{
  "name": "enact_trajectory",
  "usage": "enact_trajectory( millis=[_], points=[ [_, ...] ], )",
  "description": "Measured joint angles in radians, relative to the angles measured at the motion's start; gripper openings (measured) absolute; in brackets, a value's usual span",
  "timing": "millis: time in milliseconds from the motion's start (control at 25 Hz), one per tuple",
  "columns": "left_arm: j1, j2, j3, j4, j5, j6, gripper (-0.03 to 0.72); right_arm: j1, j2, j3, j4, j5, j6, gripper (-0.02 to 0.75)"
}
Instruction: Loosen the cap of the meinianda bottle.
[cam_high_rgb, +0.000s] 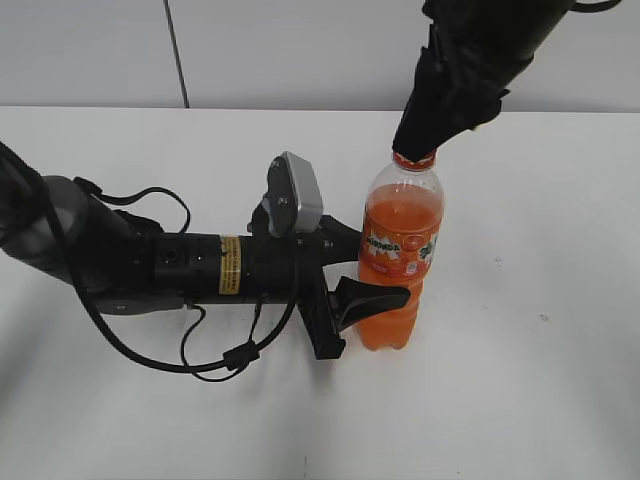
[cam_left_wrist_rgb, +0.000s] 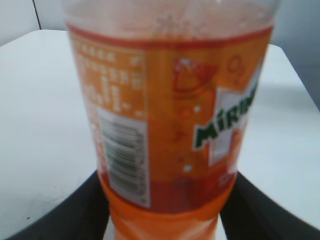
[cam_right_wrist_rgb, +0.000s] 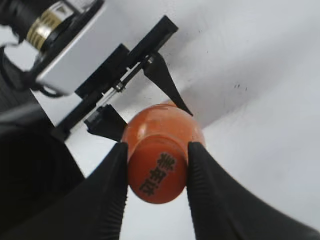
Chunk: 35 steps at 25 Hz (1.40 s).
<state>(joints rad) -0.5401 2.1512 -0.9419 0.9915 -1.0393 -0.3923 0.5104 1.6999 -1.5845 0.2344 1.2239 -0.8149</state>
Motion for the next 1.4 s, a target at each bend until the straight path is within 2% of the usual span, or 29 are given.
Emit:
enact_trajectory(
  millis=[80, 160, 360, 400, 480, 520, 560, 720, 880, 920, 1040, 1320, 1400],
  points=[
    [0.0, 0.0, 0.0, 0.0, 0.0, 0.0, 0.403, 0.001, 0.0, -0.001, -0.004, 0.001, -0.25, 0.27],
    [0.0, 0.0, 0.0, -0.001, 0.0, 0.0, 0.403, 0.002, 0.0, -0.001, -0.004, 0.002, -0.361, 0.27],
    [0.0, 0.0, 0.0, 0.0, 0.0, 0.0, 0.403, 0.002, -0.001, -0.001, 0.01, 0.002, -0.388, 0.278],
    [0.0, 0.0, 0.0, 0.0, 0.0, 0.0, 0.403, 0.002, -0.001, -0.001, 0.016, 0.002, -0.374, 0.324],
    [0.0, 0.0, 0.0, 0.0, 0.0, 0.0, 0.403, 0.002, -0.008, -0.001, 0.028, 0.002, -0.353, 0.503],
    [0.0, 0.0, 0.0, 0.0, 0.0, 0.0, 0.403, 0.001, -0.015, 0.0, 0.033, 0.001, -0.342, 0.566],
    [0.0, 0.0, 0.0, 0.001, 0.0, 0.0, 0.403, 0.001, -0.027, 0.001, 0.04, 0.001, -0.326, 0.596],
    [0.0, 0.0, 0.0, 0.003, 0.0, 0.0, 0.403, 0.001, -0.084, 0.001, 0.047, 0.001, -0.133, 0.543],
    [0.0, 0.0, 0.0, 0.004, 0.0, 0.0, 0.403, 0.001, -0.117, 0.001, 0.045, 0.001, 0.269, 0.516],
    [0.0, 0.0, 0.0, 0.005, 0.0, 0.0, 0.403, 0.001, -0.117, 0.001, 0.042, 0.002, 0.419, 0.513],
    [0.0, 0.0, 0.0, 0.006, 0.0, 0.0, 0.403, 0.001, -0.101, 0.001, 0.026, 0.002, 0.66, 0.512],
    [0.0, 0.0, 0.0, 0.007, -0.001, 0.001, 0.403, 0.001, -0.005, 0.001, 0.015, 0.002, 0.736, 0.507],
    [0.0, 0.0, 0.0, 0.007, -0.001, 0.001, 0.403, 0.001, 0.005, 0.002, 0.01, 0.001, 0.738, 0.474]
  ],
)
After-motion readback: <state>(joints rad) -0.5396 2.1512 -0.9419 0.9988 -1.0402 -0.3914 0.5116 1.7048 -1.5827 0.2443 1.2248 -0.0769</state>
